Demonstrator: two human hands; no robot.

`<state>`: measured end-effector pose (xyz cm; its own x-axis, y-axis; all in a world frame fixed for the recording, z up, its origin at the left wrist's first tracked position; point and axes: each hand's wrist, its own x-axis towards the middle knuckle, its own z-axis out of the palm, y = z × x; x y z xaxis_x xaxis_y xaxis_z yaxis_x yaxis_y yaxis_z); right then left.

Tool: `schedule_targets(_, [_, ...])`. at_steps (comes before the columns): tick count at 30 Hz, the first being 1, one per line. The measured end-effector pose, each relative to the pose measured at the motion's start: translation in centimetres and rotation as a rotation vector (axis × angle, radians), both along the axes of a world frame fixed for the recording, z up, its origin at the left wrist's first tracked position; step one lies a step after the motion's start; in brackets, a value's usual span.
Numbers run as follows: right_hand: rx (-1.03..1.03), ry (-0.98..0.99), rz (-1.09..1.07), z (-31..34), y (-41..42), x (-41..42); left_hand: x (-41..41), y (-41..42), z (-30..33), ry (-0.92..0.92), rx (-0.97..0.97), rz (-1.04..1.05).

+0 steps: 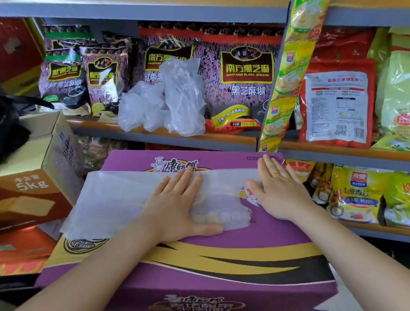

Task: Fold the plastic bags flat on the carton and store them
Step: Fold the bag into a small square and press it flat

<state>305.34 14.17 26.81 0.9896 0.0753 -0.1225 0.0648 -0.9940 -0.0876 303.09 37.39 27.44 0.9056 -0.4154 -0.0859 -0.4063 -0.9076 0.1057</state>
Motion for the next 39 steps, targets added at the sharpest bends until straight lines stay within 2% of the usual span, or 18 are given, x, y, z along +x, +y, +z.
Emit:
schedule_targets(4, [0.023,0.019,-0.039,0.2,-2.2,-0.2,0.1,0.0,0.0,-0.026,0.019,-0.013])
schedule_targets(7, [0.007,-0.033,0.081,1.1,-3.1,-0.3,-0.4,0.4,0.4,-0.034,-0.036,-0.051])
schedule_targets(9, [0.146,-0.083,0.127,1.8,-3.4,0.2,-1.1,0.4,0.9,-0.103,-0.100,-0.136])
schedule_targets(12, [0.428,-0.051,-0.067,3.4,-2.7,1.3,-2.6,-0.1,0.9,-0.233,-0.124,-0.285])
schedule_targets(13, [0.405,-0.022,-0.101,3.6,-2.4,1.7,-3.0,-0.2,0.5,-0.228,-0.134,-0.303])
schedule_targets(16, [0.137,0.025,0.006,4.3,-1.4,1.7,-3.9,-0.5,0.2,-0.126,-0.196,-0.255])
schedule_targets(18, [0.132,0.106,0.097,4.5,-1.0,0.6,-4.5,-0.4,0.1,-0.090,-0.211,-0.217])
schedule_targets(21, [0.410,0.205,0.224,4.9,0.0,-2.6,-5.5,0.1,0.0,-0.109,-0.210,-0.214])
schedule_targets(24, [0.769,0.184,0.260,5.3,0.6,-5.2,-7.2,0.9,0.2,-0.070,-0.199,-0.228])
schedule_targets(26, [0.888,0.217,0.268,6.0,1.0,-6.7,-8.4,1.7,0.0,-0.004,-0.176,-0.238])
schedule_targets(31, [1.116,0.374,0.263,6.4,3.1,-9.9,-10.4,3.8,-1.4,-0.240,-0.177,-0.298])
schedule_targets(33, [1.251,0.477,0.293,5.9,3.7,-10.9,-11.2,4.5,-1.8,-0.245,-0.265,-0.292])
schedule_targets(35, [1.363,0.519,0.369,6.0,4.3,-12.5,-11.9,5.3,-2.4,-0.206,-0.435,-0.280])
schedule_targets(37, [1.333,0.391,0.444,6.1,5.1,-14.1,-12.7,6.0,-2.1,-0.028,-0.662,-0.227])
schedule_targets(39, [1.288,0.156,0.430,6.7,5.7,-15.5,-13.5,6.0,-1.2,0.187,-0.871,-0.174])
